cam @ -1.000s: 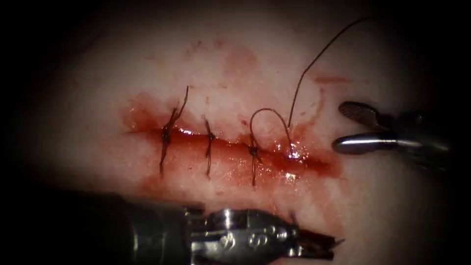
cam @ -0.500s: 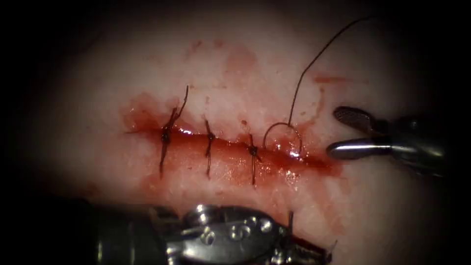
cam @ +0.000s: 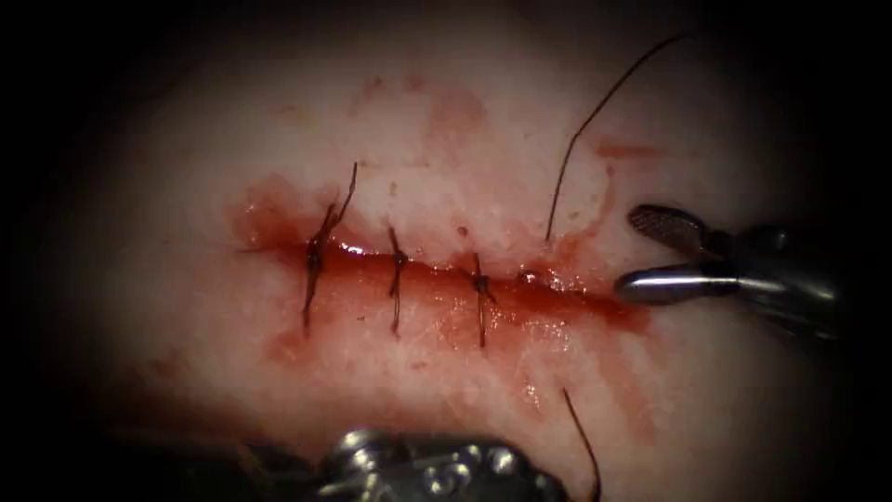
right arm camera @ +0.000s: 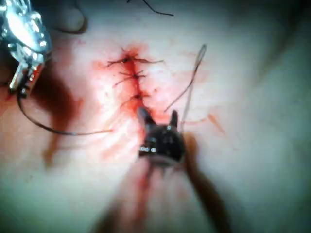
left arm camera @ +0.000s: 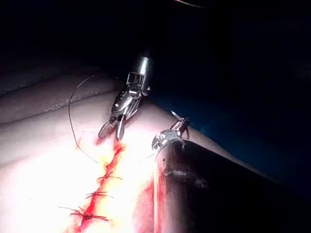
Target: Wound Closure
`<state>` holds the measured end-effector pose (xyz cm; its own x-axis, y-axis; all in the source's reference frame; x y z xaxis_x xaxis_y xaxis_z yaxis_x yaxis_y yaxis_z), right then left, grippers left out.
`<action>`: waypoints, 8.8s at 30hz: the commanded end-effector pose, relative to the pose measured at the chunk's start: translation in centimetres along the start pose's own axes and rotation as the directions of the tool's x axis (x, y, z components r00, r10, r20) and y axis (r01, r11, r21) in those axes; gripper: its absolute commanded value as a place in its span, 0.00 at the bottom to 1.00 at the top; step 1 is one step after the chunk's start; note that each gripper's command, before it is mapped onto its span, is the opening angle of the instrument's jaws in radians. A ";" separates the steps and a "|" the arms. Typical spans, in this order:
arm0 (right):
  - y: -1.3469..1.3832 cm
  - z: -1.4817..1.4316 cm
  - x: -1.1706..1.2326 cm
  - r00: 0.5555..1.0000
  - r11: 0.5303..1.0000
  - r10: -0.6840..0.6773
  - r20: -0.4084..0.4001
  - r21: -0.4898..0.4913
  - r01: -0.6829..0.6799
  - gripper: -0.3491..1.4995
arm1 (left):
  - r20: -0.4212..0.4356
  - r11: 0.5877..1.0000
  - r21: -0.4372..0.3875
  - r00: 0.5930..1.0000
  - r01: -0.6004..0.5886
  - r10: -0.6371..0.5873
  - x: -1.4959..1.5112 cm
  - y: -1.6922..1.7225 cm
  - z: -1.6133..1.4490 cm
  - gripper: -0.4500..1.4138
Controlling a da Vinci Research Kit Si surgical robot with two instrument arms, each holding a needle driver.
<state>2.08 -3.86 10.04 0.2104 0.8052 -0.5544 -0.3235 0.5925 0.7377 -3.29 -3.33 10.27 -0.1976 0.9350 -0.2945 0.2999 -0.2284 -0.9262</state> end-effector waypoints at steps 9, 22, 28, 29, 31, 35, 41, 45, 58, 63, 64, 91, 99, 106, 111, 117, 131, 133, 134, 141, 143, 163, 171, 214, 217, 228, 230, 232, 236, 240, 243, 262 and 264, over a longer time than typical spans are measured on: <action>-0.02 0.07 -0.03 1.000 1.000 0.000 0.000 0.003 0.000 0.55 | 0.035 0.970 0.015 0.969 -0.244 0.243 0.22 0.42 0.01 0.00; -0.04 0.09 -0.02 1.000 1.000 0.000 0.002 0.001 0.000 0.55 | 0.298 0.751 0.319 0.813 -0.578 0.499 0.46 -0.07 -0.51 0.00; -0.05 0.09 -0.02 1.000 1.000 0.001 0.000 0.002 -0.001 0.55 | 0.318 0.696 0.366 0.786 -0.618 0.531 0.64 -0.25 -0.76 0.00; -0.05 0.09 -0.02 1.000 1.000 0.001 0.000 0.002 -0.001 0.55 | 0.322 0.686 0.369 0.778 -0.628 0.539 0.67 -0.27 -0.79 0.00; -0.06 0.09 -0.02 1.000 1.000 0.001 -0.003 0.003 -0.001 0.55 | 0.337 0.659 0.373 0.757 -0.653 0.559 0.77 -0.28 -0.85 0.00; -0.10 0.09 -0.02 1.000 1.000 0.001 0.001 0.012 -0.001 0.52 | 0.369 0.599 0.376 0.707 -0.707 0.603 1.03 -0.23 -0.98 0.00; -0.22 0.09 -0.05 1.000 0.998 -0.011 0.020 0.068 0.010 0.38 | 0.384 0.565 0.384 0.683 -0.730 0.621 1.28 -0.21 -1.06 0.00; -0.40 0.16 -0.08 0.999 0.995 -0.018 0.037 0.101 0.014 0.36 | 0.390 0.553 0.387 0.675 -0.738 0.627 1.36 -0.19 -1.07 0.00; -0.54 0.39 -0.37 0.987 0.994 -0.077 0.143 0.094 0.064 0.37 | 0.392 0.548 0.368 0.660 -0.751 0.641 1.38 0.12 -1.01 0.00; -0.56 0.49 -0.46 0.985 0.993 -0.086 0.150 0.097 0.072 0.37 | 0.393 0.546 0.366 0.657 -0.753 0.643 1.39 0.16 -1.01 0.00; -0.57 0.51 -0.47 0.984 0.992 -0.088 0.153 0.098 0.073 0.37 | 0.393 0.546 0.366 0.657 -0.753 0.643 1.39 0.16 -1.01 0.00; -1.51 0.53 -0.10 0.971 0.961 -0.125 0.205 0.268 0.068 0.00 | 0.405 0.538 0.328 0.631 -0.776 0.662 1.07 0.08 -1.35 0.00; -1.55 0.53 -0.04 0.971 0.956 -0.197 0.136 0.246 0.160 0.21 | 0.407 0.539 0.324 0.629 -0.778 0.662 1.04 0.10 -1.51 0.00; -1.17 0.24 -0.12 0.931 0.942 -0.334 0.147 0.088 0.324 0.88 | 0.411 0.536 0.350 0.640 -0.768 0.649 1.13 0.16 -1.75 0.00; -0.92 0.22 -0.27 0.919 0.932 -0.359 0.166 0.020 0.361 0.88 | 0.403 0.537 0.374 0.653 -0.757 0.641 1.18 0.25 -1.82 0.00; -0.81 0.49 -0.48 0.908 0.922 -0.374 0.187 -0.028 0.385 0.86 | 0.404 0.535 0.380 0.656 -0.755 0.638 1.18 0.28 -1.79 0.00; -0.98 0.31 -0.37 0.902 0.926 -0.376 0.213 0.052 0.374 0.00 | 0.405 0.535 0.383 0.657 -0.753 0.636 1.18 0.28 -1.81 0.00; -1.08 0.31 -0.35 0.902 0.927 -0.376 0.213 0.077 0.368 0.00 | 0.405 0.535 0.383 0.657 -0.753 0.636 1.18 0.27 -1.81 0.00; -1.14 0.32 -0.33 0.901 0.926 -0.377 0.214 0.112 0.361 0.00 | 0.405 0.534 0.384 0.657 -0.753 0.635 1.18 0.26 -1.82 0.00; -1.54 0.35 -0.25 0.899 0.911 -0.387 0.204 0.237 0.338 0.00 | 0.407 0.533 0.385 0.657 -0.754 0.635 1.18 0.23 -1.84 0.00; -1.68 0.36 -0.20 0.904 0.904 -0.385 0.186 0.273 0.329 0.00 | 0.406 0.533 0.383 0.656 -0.754 0.636 1.17 0.22 -1.84 0.00; -1.19 0.18 -0.14 0.867 0.883 -0.469 0.169 0.064 0.466 0.87 | 0.404 0.540 0.378 0.659 -0.752 0.634 1.22 0.21 -2.04 0.00; -0.97 0.39 -0.39 0.838 0.861 -0.503 0.213 0.034 0.508 0.86 | 0.405 0.540 0.381 0.660 -0.751 0.633 1.22 0.21 -2.05 0.00; -2.18 0.58 -0.21 0.872 0.805 -0.485 0.074 0.428 0.411 0.00 | 0.411 0.532 0.382 0.654 -0.756 0.635 1.16 0.10 -2.10 0.00; -2.15 0.61 -0.21 0.869 0.807 -0.490 0.066 0.411 0.424 0.05 | 0.411 0.532 0.381 0.654 -0.756 0.635 1.16 0.10 -2.12 0.00; -1.36 0.16 -0.27 0.835 0.836 -0.539 0.115 0.196 0.513 0.85 | 0.405 0.587 0.273 0.644 -0.762 0.649 1.00 0.32 -2.49 0.00; -1.32 0.14 -0.27 0.830 0.833 -0.545 0.117 0.186 0.521 0.85 | 0.407 0.588 0.269 0.643 -0.763 0.648 0.98 0.34 -2.50 0.00; -1.24 0.13 -0.27 0.822 0.829 -0.555 0.128 0.159 0.536 0.85 | 0.409 0.592 0.257 0.641 -0.764 0.649 0.95 0.35 -2.52 0.00; -1.17 0.19 -0.30 0.792 0.807 -0.590 0.156 0.127 0.576 0.85 | 0.417 0.595 0.246 0.637 -0.765 0.648 0.92 0.34 -2.49 0.00; -1.13 0.25 -0.40 0.755 0.780 -0.626 0.195 0.126 0.614 0.84 | 0.420 0.594 0.241 0.634 -0.767 0.649 0.91 0.32 -2.48 0.00; -1.10 0.28 -0.44 0.747 0.773 -0.633 0.203 0.126 0.621 0.84 | 0.419 0.594 0.240 0.634 -0.768 0.650 0.91 0.31 -2.49 0.00; -1.36 0.27 -0.35 0.709 0.740 -0.672 0.215 0.232 0.631 0.00 | 0.428 0.597 0.246 0.638 -0.764 0.640 0.86 0.24 -2.42 0.00; -1.57 0.30 -0.31 0.710 0.733 -0.675 0.198 0.286 0.617 0.00 | 0.434 0.601 0.241 0.639 -0.762 0.636 0.82 0.19 -2.38 0.00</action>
<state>2.71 -4.99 9.15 0.5516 0.1763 -0.8153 0.1578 0.9377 0.3096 -1.13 -1.96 10.37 -0.3403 0.3334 -0.8792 0.1051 -0.9157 -0.3879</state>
